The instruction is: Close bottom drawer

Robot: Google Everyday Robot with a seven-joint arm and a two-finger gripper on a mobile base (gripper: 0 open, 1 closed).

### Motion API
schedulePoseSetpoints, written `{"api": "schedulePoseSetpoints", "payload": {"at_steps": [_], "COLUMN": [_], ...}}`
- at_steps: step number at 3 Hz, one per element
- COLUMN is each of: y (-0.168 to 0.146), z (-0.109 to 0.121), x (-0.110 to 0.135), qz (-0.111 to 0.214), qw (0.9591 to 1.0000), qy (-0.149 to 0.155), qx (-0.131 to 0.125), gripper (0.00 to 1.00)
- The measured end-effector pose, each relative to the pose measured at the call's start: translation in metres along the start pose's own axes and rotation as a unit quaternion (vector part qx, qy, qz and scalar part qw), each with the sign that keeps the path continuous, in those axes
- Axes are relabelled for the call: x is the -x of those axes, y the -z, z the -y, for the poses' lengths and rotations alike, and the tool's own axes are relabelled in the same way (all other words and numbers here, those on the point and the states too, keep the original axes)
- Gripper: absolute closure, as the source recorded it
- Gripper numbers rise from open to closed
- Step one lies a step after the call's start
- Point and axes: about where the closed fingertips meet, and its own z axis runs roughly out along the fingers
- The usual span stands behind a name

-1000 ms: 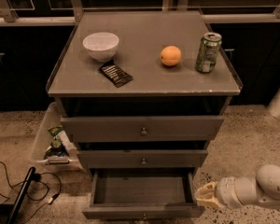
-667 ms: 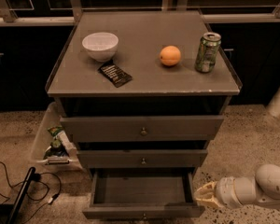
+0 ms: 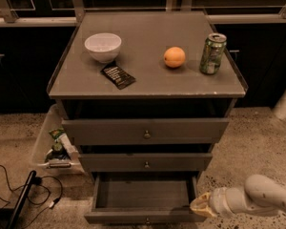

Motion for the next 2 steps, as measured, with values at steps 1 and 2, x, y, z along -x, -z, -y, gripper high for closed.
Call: {"api": "schedulePoseSetpoints", "payload": {"at_steps": [1,2], "y": [-0.049,-0.089], "z": [0.008,0.017], "x": [-0.041,-0.077], "qz": [-0.001,0.002], "qw": [1.0,0.9999], "qy": [-0.001,0.007], "qx": [-0.006,-0.014], "gripper": [1.0,1.0]}}
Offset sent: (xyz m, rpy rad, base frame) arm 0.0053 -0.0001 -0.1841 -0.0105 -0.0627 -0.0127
